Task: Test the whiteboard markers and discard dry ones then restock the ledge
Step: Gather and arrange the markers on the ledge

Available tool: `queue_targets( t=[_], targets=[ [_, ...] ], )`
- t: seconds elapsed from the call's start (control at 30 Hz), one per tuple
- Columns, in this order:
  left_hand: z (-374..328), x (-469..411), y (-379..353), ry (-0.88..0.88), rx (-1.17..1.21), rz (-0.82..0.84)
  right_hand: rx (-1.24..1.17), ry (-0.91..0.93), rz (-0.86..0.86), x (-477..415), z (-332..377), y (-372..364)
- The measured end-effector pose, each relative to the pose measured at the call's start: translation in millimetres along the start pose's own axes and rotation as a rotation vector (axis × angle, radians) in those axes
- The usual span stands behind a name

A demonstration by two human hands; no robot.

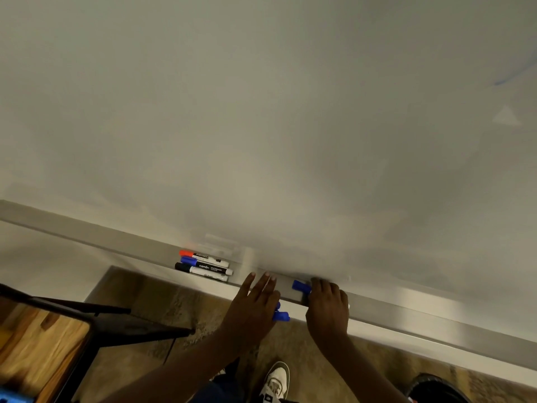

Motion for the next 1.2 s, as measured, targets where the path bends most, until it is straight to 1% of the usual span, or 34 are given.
queue_targets(
  t=[0.1,0.17,0.3,0.4,0.47,0.53,0.63,0.73,0.77,0.83,0.9,0.97,1.03,1.1,1.13,1.2],
  targets=[
    [0.2,3.5,-3.6,-0.019,-0.089,0.039,0.046,0.016,0.064,-0.6,-6.3,-5.1],
    [1.2,4.0,-2.1,-0.006,-0.095,0.064,0.058,0.020,0.090,-1.3,-10.5,-8.8],
    [4.4,6.2,0.2,0.037,-0.046,0.148,0.029,0.056,0.048,-4.7,-13.0,-9.2],
    [5.9,5.3,1.6,0.082,0.005,0.195,-0.115,0.069,-0.043,-4.5,-3.1,2.7],
    [7.4,4.2,4.3,0.122,0.025,0.175,-0.269,0.042,-0.111,0.6,10.1,13.2],
    [8.7,1.8,10.2,0.178,0.061,0.116,-0.415,0.001,-0.119,9.6,24.9,20.2],
    [8.9,-2.9,18.3,0.246,0.132,0.060,-0.594,-0.068,-0.037,24.3,43.0,21.1],
    [4.3,-5.5,28.5,0.225,0.124,-0.081,-0.807,-0.190,0.074,37.1,53.0,17.8],
    [2.3,-6.1,32.4,0.221,0.127,-0.104,-0.853,-0.220,0.102,39.7,55.0,17.6],
    [0.6,-5.9,33.9,0.248,0.162,-0.118,-0.901,-0.250,0.140,42.8,57.3,16.3],
    [0.0,-4.1,33.0,0.309,0.235,-0.093,-0.942,-0.261,0.144,44.5,60.2,17.5],
    [-3.9,-2.5,38.1,0.397,0.439,-0.068,-0.951,-0.263,0.146,45.1,62.8,17.0],
    [-8.0,-2.0,36.8,0.475,0.534,-0.009,-0.936,-0.229,0.167,47.8,67.4,17.2],
    [-8.3,-1.4,41.5,0.486,0.515,-0.043,-0.938,-0.234,0.176,47.4,69.8,15.2],
    [-8.3,-3.9,47.6,0.432,0.457,-0.077,-0.958,-0.260,0.194,45.7,69.8,13.0],
    [-8.9,-0.8,50.6,0.327,0.450,-0.198,-0.991,-0.281,0.249,43.9,70.7,10.4]
  ],
)
Point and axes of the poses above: each hand's wrist, its own x-axis away from the middle knuckle, its own y-axis out of the back of the hand, z = x × y, the point moved 5 cm from there along -x, towards the middle knuckle, and after that the axes turned 6 degrees about -z, right-handed, at the moved point
